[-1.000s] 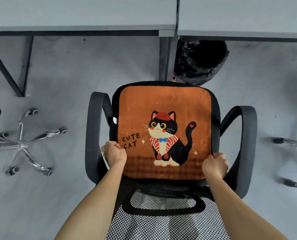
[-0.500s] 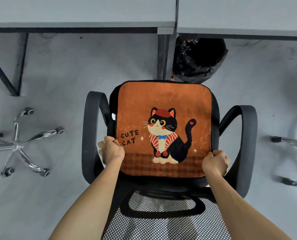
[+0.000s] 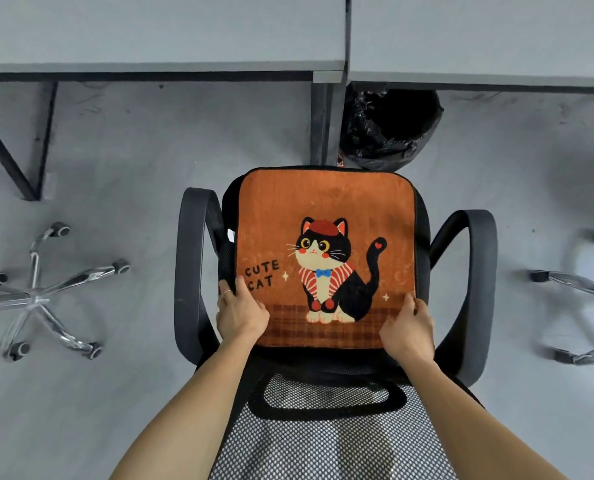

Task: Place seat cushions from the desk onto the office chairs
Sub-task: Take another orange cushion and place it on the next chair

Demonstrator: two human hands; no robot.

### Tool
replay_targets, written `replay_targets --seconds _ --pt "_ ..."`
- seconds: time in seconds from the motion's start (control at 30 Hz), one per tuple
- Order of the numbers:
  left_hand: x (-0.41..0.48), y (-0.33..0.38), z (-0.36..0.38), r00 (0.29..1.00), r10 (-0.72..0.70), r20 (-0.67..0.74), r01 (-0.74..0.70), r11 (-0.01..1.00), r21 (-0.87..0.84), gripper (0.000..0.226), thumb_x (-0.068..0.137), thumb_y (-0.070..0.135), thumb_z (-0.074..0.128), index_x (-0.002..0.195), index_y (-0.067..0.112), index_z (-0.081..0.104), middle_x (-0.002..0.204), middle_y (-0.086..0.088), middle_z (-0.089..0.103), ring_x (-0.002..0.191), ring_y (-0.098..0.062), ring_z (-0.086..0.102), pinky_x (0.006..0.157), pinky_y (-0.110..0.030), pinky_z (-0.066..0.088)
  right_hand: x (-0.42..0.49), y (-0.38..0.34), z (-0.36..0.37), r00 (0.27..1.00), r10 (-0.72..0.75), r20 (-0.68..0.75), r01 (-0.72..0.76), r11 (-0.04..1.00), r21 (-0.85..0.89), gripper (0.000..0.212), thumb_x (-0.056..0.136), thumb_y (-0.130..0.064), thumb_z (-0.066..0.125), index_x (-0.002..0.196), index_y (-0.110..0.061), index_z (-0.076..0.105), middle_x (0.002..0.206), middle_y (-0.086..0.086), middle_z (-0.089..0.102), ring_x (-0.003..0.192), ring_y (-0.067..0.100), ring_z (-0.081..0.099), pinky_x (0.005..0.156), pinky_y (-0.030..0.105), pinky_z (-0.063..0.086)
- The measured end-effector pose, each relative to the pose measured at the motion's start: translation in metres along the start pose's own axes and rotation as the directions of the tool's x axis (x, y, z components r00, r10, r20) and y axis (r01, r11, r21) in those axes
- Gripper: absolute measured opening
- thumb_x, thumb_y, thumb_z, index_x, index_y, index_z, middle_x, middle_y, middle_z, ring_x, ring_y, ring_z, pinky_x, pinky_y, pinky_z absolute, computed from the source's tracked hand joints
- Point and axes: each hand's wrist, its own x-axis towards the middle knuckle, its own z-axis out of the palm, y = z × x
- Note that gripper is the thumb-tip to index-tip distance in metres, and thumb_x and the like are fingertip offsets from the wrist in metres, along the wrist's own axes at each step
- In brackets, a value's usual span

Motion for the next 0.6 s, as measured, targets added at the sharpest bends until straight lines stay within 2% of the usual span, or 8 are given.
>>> replay_targets --seconds 0.07,0.13,0.2,0.27,0.37,0.47,0.6 --pt "-0.017 0.005 -0.012 0.995 0.039 0.09 -0.048 0.994 0.103 0.061 0.096 0.034 0.048 0.151 0.02 0.026 0.162 -0.012 0.016 0.141 -0.032 0.033 0.104 -0.048 0.044 -0.019 0.001 -0.008 0.995 -0.066 0.072 0.071 0.994 -0.078 0.057 0.093 -0.022 0.047 0.149 -0.019 0.035 0.156 0.008 0.029 0.136 0.035 0.038 0.098 0.05 0.049" --pt "-0.038 0.013 -0.027 0.962 0.109 0.251 -0.15 0.977 0.15 0.047 0.097 0.038 0.044 0.141 0.023 0.044 0.148 -0.006 0.041 0.127 -0.027 0.049 0.097 -0.044 0.048 -0.042 0.001 -0.018 0.976 -0.123 0.178 0.154 0.973 -0.169 0.046 0.094 -0.026 0.047 0.139 -0.02 0.047 0.141 0.007 0.048 0.122 0.032 0.051 0.094 0.045 0.05" --pt "-0.065 0.018 -0.044 0.884 0.175 0.433 -0.241 0.965 0.103 0.044 0.097 0.041 0.042 0.136 0.025 0.051 0.135 -0.002 0.055 0.118 -0.024 0.056 0.097 -0.042 0.049 -0.07 -0.002 -0.032 0.949 -0.143 0.281 0.203 0.959 -0.199 0.038 0.095 -0.031 0.047 0.13 -0.02 0.056 0.128 0.006 0.061 0.113 0.027 0.058 0.093 0.042 0.052" --pt "-0.098 0.016 -0.066 0.823 0.246 0.512 -0.311 0.949 0.044 0.044 0.097 0.041 0.043 0.137 0.026 0.051 0.135 -0.001 0.057 0.118 -0.023 0.056 0.1 -0.041 0.047 -0.106 -0.009 -0.051 0.931 -0.139 0.338 0.217 0.955 -0.204 0.038 0.097 -0.032 0.048 0.132 -0.021 0.057 0.125 0.005 0.064 0.113 0.025 0.059 0.093 0.038 0.051" --pt "-0.151 0.005 -0.102 0.809 0.367 0.459 -0.417 0.909 0.007 0.042 0.098 0.04 0.043 0.136 0.026 0.052 0.134 -0.001 0.058 0.117 -0.022 0.056 0.099 -0.042 0.048 -0.168 -0.024 -0.08 0.924 -0.212 0.318 0.282 0.939 -0.195 0.042 0.099 -0.035 0.047 0.138 -0.023 0.053 0.131 0.004 0.062 0.116 0.024 0.059 0.094 0.033 0.05" --pt "-0.199 -0.01 -0.14 0.796 0.461 0.392 -0.489 0.872 -0.034 0.039 0.098 0.042 0.045 0.134 0.027 0.053 0.132 0.002 0.06 0.115 -0.019 0.058 0.097 -0.043 0.05 -0.226 -0.039 -0.111 0.904 -0.34 0.261 0.381 0.916 -0.125 0.035 0.1 -0.034 0.048 0.132 -0.025 0.059 0.127 0.0 0.066 0.113 0.022 0.061 0.093 0.03 0.049" --pt "-0.246 -0.046 -0.199 0.796 0.568 0.21 -0.574 0.818 -0.037 0.039 0.101 0.042 0.043 0.136 0.029 0.052 0.135 0.005 0.058 0.117 -0.016 0.058 0.093 -0.037 0.052 -0.298 -0.055 -0.145 0.845 -0.508 0.165 0.531 0.832 -0.158 0.033 0.101 -0.038 0.047 0.129 -0.032 0.061 0.119 -0.002 0.068 0.107 0.021 0.063 0.09 0.034 0.052"
